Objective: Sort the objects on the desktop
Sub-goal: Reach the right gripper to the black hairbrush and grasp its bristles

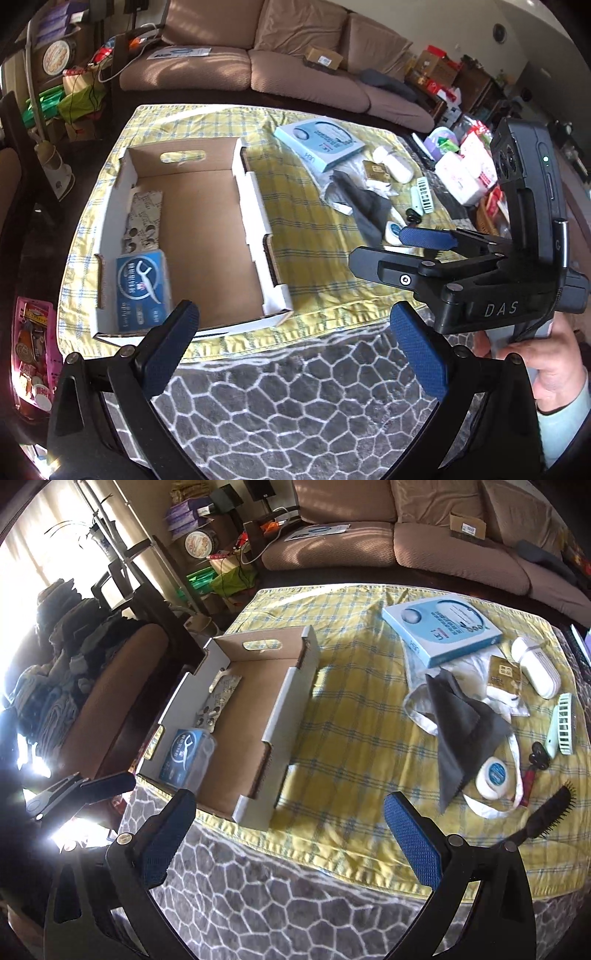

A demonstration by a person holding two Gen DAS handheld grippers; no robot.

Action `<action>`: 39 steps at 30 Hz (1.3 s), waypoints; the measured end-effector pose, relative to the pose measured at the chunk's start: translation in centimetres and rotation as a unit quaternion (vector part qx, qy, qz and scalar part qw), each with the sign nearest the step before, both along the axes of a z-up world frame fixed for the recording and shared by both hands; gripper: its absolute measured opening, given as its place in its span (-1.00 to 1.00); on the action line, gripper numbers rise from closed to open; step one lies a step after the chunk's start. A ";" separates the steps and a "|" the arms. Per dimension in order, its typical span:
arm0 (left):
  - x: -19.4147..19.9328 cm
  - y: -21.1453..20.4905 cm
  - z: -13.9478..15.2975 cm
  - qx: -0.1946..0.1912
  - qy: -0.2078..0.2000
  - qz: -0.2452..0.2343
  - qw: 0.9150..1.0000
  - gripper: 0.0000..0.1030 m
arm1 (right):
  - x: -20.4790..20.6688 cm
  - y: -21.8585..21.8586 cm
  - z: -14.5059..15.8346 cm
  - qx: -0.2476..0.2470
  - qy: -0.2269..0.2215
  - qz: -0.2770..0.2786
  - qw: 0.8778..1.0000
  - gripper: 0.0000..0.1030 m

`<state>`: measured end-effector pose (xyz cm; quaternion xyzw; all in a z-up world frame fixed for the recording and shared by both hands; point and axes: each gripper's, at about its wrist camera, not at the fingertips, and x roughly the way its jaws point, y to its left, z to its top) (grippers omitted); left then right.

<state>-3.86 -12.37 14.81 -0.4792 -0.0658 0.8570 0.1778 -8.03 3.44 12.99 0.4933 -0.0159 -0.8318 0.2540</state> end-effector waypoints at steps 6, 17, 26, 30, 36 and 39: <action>0.1 8.5 -0.6 -0.024 0.018 -0.078 0.996 1.00 | 1.9 10.5 1.3 0.018 0.048 -0.052 0.997 1.00; -2.3 23.4 -8.0 -0.069 0.009 -0.184 0.980 0.53 | -0.1 24.8 -1.8 -0.025 0.004 -0.189 0.982 1.00; -4.7 25.5 -11.4 -0.084 -0.008 -0.192 0.978 0.24 | -5.0 31.5 -8.0 -0.059 -0.072 -0.273 0.958 1.00; -5.2 25.9 -12.2 -0.095 -0.010 -0.196 0.976 0.09 | -6.4 32.2 -9.2 -0.053 -0.078 -0.281 0.955 0.99; -5.1 26.6 -12.7 -0.083 -0.005 -0.215 0.973 0.04 | -7.7 31.0 -9.8 -0.023 -0.066 -0.277 0.958 0.80; -5.0 26.7 -12.7 -0.080 -0.005 -0.217 0.973 -0.40 | -8.2 30.9 -10.1 -0.031 -0.068 -0.285 0.956 0.80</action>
